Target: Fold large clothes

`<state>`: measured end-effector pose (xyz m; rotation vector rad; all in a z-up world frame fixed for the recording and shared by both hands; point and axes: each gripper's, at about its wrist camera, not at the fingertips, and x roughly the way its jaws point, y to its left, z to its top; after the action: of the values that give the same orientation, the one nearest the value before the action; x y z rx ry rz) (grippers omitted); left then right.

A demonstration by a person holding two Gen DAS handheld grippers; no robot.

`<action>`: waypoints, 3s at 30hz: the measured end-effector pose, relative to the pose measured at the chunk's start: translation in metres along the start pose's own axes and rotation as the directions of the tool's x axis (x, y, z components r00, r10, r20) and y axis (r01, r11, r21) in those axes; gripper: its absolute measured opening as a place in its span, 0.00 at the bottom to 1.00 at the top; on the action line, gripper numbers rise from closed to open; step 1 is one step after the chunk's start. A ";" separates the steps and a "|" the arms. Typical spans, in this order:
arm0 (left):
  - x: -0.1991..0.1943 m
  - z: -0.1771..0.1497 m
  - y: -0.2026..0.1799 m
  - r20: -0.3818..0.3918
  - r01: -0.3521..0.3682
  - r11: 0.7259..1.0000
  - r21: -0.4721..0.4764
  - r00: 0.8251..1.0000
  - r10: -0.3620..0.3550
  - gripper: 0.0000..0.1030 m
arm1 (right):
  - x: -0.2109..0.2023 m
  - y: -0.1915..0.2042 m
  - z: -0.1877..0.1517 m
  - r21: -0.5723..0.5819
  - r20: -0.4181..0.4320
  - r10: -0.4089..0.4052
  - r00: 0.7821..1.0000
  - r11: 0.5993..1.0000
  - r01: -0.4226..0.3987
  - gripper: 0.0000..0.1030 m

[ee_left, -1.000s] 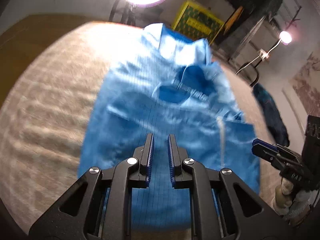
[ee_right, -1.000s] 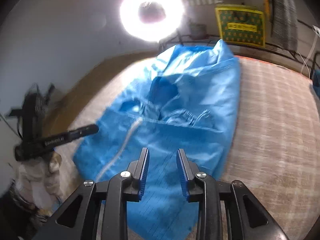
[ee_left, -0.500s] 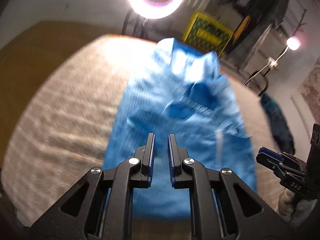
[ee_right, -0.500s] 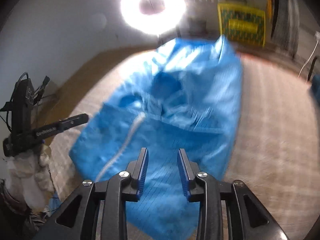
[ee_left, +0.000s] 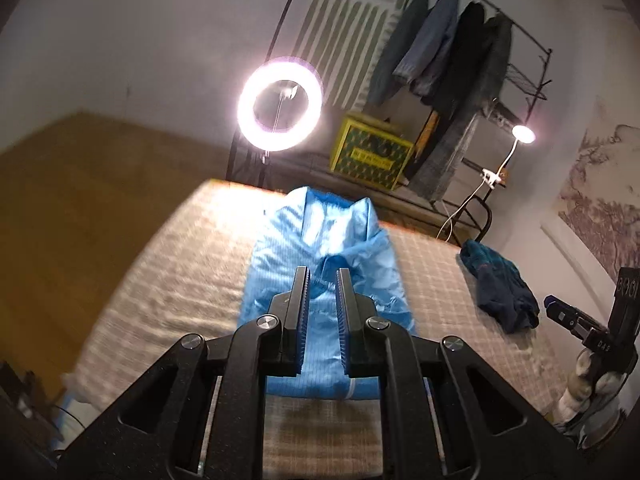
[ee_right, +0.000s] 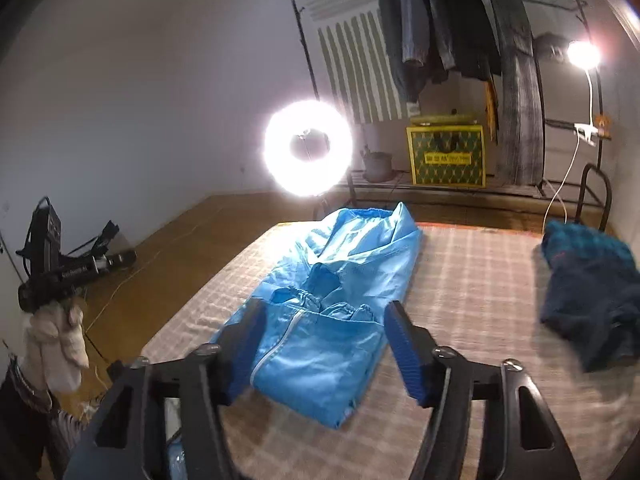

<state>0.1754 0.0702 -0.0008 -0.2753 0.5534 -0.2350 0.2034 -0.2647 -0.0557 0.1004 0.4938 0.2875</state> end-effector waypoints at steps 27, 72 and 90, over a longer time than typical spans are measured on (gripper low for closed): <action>0.133 0.211 -0.038 -0.119 0.146 0.988 0.054 0.983 -0.139 0.44 | 0.035 -0.067 0.144 0.099 0.002 0.062 0.998 0.993 -0.062 0.56; 0.586 0.067 0.056 -0.441 0.097 0.989 -0.112 0.887 -0.137 0.55 | 0.497 -0.228 0.102 0.130 -0.364 0.090 0.927 0.990 -0.045 0.43; 0.490 0.090 0.030 -0.262 0.160 0.986 -0.054 0.950 -0.169 0.00 | 0.421 -0.177 0.132 0.003 -0.227 0.049 0.973 0.999 -0.050 0.02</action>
<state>0.6338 -0.0275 -0.1735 -0.3237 0.8016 -0.4294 0.6650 -0.3125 -0.1599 0.0772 0.7190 0.3509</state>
